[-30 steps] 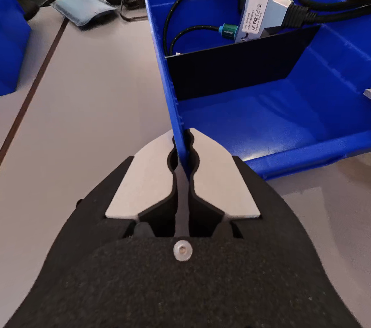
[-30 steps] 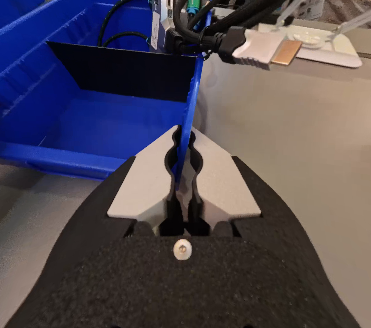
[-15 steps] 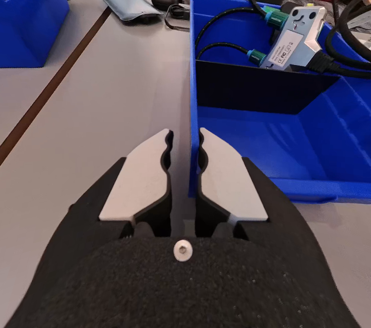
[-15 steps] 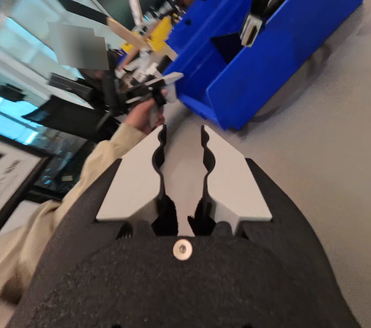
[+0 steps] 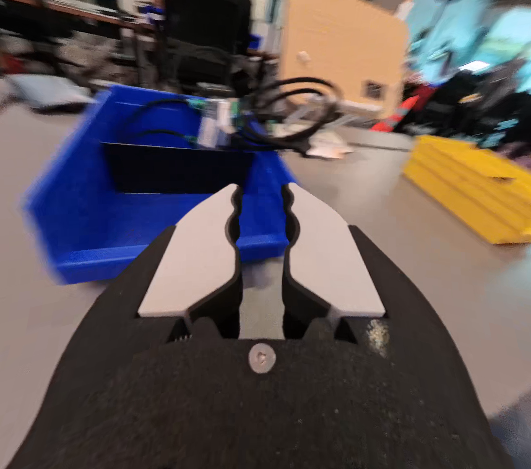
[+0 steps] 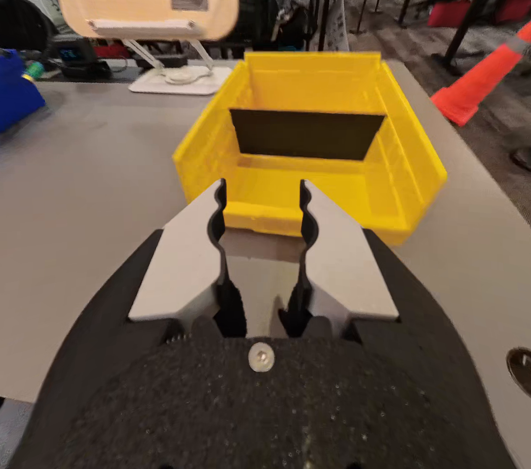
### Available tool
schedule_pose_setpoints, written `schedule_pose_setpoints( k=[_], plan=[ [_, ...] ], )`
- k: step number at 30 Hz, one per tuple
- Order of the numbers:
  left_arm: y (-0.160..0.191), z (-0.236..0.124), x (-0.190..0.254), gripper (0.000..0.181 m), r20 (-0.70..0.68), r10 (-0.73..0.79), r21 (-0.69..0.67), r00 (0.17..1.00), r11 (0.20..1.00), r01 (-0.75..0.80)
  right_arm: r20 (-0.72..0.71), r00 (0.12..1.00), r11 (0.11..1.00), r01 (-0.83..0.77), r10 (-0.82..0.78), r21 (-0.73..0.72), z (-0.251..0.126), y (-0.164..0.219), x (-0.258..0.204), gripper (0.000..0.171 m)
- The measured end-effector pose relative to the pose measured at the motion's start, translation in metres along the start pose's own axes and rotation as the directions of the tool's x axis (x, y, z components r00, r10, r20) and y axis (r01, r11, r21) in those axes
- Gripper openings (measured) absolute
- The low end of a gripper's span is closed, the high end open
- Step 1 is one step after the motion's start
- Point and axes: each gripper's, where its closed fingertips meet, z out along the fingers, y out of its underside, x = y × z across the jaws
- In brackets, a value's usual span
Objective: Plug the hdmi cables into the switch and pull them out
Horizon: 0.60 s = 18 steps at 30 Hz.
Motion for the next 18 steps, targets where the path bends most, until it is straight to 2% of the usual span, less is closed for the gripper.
schedule_pose_setpoints(
  k=[2, 3, 6, 9, 13, 18],
  plan=[
    [0.007, 0.0, 0.041, 0.029, -0.176, -0.076, 0.021, 0.981, 0.996, 0.081, 0.002, 0.998, 0.996, -0.068, 0.069, -0.054, 0.002, 0.017, 0.02, 0.05],
    [0.012, 0.0, 0.051, 0.031, -0.202, -0.064, 0.014, 0.977, 0.998, 0.068, -0.004, 0.996, 0.994, -0.095, 0.095, -0.057, 0.001, 0.018, 0.029, 0.05],
    [0.028, 0.001, 0.03, 0.031, -0.041, 0.098, -0.01, 0.994, 0.995, -0.098, -0.046, 0.992, 0.993, -0.115, 0.114, -0.012, -0.002, 0.014, 0.057, 0.05],
    [0.035, 0.006, -0.004, 0.026, 0.11, 0.141, -0.052, 0.984, 0.989, -0.136, -0.091, 0.989, 0.993, -0.118, 0.115, -0.031, -0.002, 0.019, 0.078, 0.05],
    [0.047, 0.017, -0.035, 0.026, 0.212, 0.142, -0.148, 0.967, 0.983, -0.112, -0.072, 0.988, 0.988, -0.143, 0.139, -0.06, 0.003, 0.026, 0.077, 0.05],
    [0.062, 0.017, -0.041, 0.026, 0.218, 0.189, -0.246, 0.957, 0.96, -0.134, -0.074, 0.995, 0.992, -0.073, 0.066, -0.101, 0.008, 0.031, 0.072, 0.049]
  ],
)
